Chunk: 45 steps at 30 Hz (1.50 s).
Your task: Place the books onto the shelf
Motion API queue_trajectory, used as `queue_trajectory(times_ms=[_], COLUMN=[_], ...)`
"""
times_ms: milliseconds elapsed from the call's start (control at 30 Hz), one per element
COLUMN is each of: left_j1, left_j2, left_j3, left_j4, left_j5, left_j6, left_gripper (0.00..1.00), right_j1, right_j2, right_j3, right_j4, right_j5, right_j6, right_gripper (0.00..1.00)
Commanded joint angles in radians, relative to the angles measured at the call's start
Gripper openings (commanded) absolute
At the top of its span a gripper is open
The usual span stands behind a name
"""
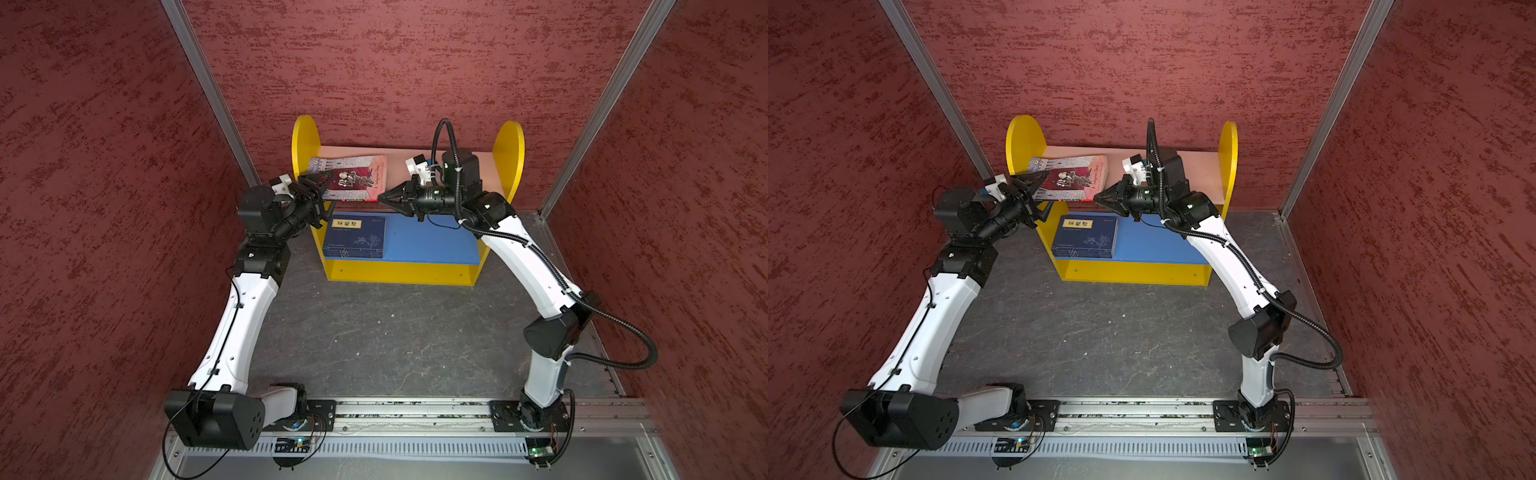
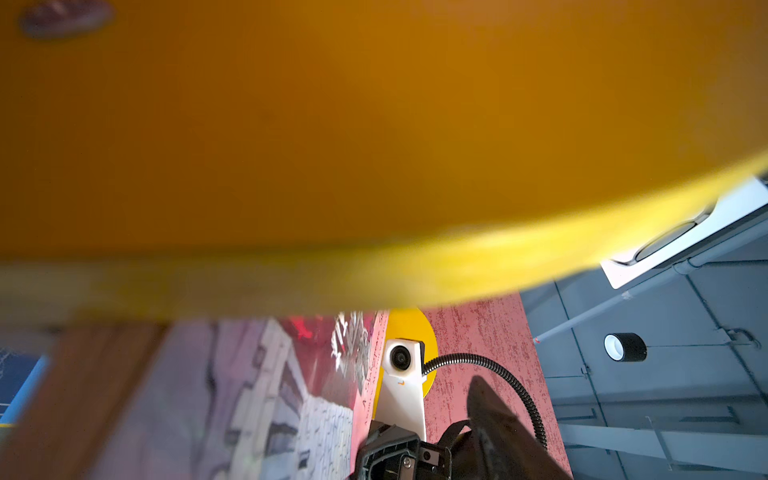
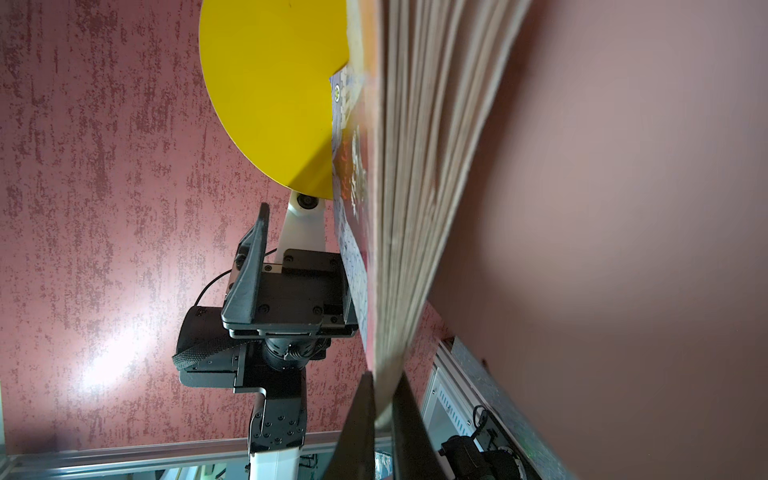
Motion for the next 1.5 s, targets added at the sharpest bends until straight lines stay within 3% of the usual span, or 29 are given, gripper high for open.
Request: queue_trajectory(times_ms=[0, 233, 633, 967, 1300, 1467], left_j1=[0.001, 0.004, 0.006, 0.022, 0.041, 0.052], left_j2=[-0.007, -0.027, -0.074, -0.165, -0.254, -0.263], left_j3=[-0.011, -0.008, 0.015, 0.117, 0.192, 0.156], left_j4=[-0.098, -0.145, -0.259, -0.453, -0.537, -0.500], left_j5=[0.013, 0.016, 0.030, 0.059, -0.008, -0.033], left_j6=[0.024, 0.061, 0.096, 0.340, 0.822, 0.870], left_gripper=[0.70, 0.78, 0.79, 0.78, 0.71, 0.67], right_j1=[0.006, 0.005, 0.003, 0.003, 0.003, 0.002], right_j2=[0.028, 0.035, 0.044, 0.058, 0.052, 0.051], right_j3=[0.041, 0.045, 0.056, 0.077, 0.066, 0.066], right_j4=[0.049, 0.063, 0.080, 0.054, 0.027, 0.013], right_j5=[0.003, 0.016, 0.032, 0.029, 0.028, 0.026], right_j6=[0.018, 0.030, 0.049, 0.041, 0.022, 0.018], right_gripper=[0.09, 0.08, 0.07, 0.11, 0.23, 0.29])
